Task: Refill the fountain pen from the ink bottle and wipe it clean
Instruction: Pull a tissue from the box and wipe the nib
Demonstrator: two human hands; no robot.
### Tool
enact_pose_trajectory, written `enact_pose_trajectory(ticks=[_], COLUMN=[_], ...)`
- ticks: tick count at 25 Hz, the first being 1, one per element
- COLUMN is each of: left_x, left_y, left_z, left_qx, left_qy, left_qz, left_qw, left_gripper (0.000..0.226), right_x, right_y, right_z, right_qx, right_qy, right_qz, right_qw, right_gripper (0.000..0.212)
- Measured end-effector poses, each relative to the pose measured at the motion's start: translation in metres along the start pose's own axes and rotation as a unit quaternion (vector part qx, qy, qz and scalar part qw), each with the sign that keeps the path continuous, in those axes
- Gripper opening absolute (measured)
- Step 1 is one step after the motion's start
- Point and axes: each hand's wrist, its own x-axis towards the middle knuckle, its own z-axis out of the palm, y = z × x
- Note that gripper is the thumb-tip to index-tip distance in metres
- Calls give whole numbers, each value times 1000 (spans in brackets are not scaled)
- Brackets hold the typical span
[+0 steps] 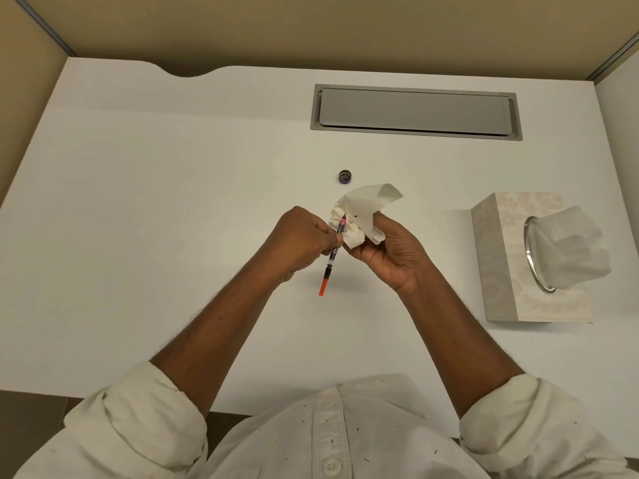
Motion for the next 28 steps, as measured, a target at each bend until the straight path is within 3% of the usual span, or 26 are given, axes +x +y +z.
enact_pose_trajectory(ticks=[2, 5, 11, 19, 25, 28], left_x=[0, 1, 1, 4, 6, 8], left_y=[2, 5, 5, 3, 2, -1], left_z=[-1, -3, -3, 0, 0, 4], left_qx=[9, 17, 34, 61, 74, 102], left_qy=[-7, -25, -46, -49, -39, -39], left_qz=[-3, -10, -17, -31, -39, -35], left_qw=[1000, 999, 998, 996, 996, 993], left_gripper=[17, 14, 12, 13, 15, 17], right_x=[0, 3, 3, 5, 1, 3], right_y=[1, -2, -12, -13, -14, -14], right_z=[-2, -7, -8, -4, -9, -6], right_qx=[-58, -124, -216, -328, -300, -274], right_qy=[-13, 2, -53, -19, -51, -1], right_qz=[-4, -15, -14, -39, -21, -3], right_qw=[998, 992, 975, 944, 952, 962], right_gripper=[13, 26, 32, 16, 27, 48])
